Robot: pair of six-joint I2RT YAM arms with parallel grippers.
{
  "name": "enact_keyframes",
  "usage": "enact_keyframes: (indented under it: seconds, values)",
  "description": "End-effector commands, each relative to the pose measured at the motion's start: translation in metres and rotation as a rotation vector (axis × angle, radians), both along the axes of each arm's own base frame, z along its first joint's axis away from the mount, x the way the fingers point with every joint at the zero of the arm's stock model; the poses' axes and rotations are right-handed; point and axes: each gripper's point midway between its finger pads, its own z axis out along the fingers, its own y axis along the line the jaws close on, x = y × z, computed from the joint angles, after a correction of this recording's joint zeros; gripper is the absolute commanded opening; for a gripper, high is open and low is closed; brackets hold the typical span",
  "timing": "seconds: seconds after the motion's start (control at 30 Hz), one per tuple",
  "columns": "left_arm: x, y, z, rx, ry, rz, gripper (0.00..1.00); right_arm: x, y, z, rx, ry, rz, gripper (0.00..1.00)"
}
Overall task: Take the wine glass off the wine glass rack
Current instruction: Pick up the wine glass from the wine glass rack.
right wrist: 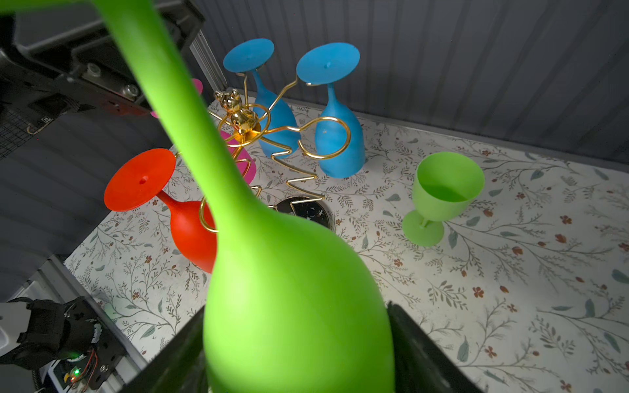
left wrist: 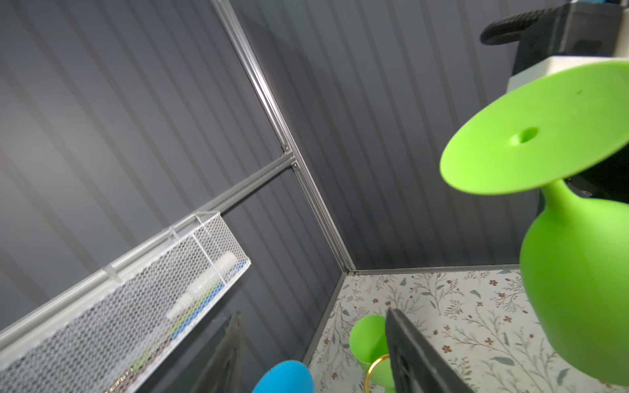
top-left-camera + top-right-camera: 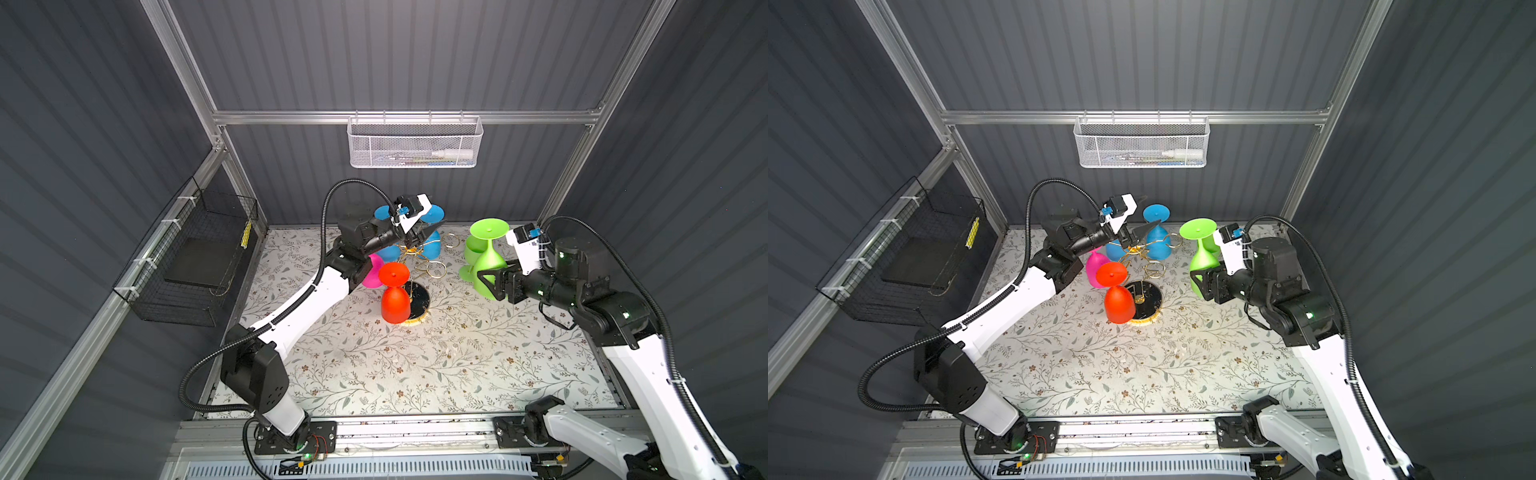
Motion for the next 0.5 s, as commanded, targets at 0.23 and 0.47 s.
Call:
enact_keyframes:
  seconds: [0.23,0.47]
  values:
    - [-0.036,-0.017,-0.009,0.080,-0.224,-0.215,0.65,-0.004,0.010,0.003,0.026,0.038,0.027,0.31]
    - [-0.045,-0.025,-0.007,0.064,-0.246,-0.273,0.61,-0.003,0.014,0.001,0.026,0.048,0.035,0.29]
